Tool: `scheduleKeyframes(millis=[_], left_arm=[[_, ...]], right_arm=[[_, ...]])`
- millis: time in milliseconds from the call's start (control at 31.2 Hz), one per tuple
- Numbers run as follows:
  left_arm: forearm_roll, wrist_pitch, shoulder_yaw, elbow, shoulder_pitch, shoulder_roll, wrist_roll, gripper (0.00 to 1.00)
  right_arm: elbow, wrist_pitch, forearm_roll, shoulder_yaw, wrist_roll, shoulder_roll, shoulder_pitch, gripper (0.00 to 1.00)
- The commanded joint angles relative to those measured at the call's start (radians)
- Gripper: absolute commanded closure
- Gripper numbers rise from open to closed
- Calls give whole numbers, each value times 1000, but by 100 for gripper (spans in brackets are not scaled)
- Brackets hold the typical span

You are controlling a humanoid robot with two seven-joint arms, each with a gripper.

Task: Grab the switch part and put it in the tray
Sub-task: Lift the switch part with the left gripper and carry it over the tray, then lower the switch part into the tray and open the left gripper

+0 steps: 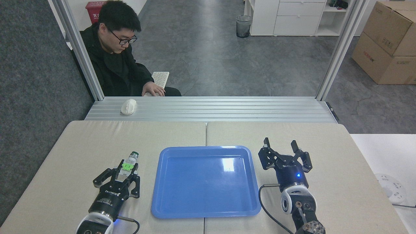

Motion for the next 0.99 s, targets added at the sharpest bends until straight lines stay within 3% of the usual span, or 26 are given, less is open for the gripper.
scheduleKeyframes(millis=[0,224,417,962], left_arm=[[23,-69,-33,-225,-76,-63,-121,100],[-6,-56,-178,-111,-133,-157,-259,100],[-193,-56,-238,7,-133,-210,-282,100],[-272,0,-238,102,-120,-218,-356,99]], right_arm=[[0,-1,1,-34,0,0,0,0],[2,-1,1,-34,0,0,0,0],[2,-1,1,-34,0,0,0,0],[2,-1,1,-34,0,0,0,0]])
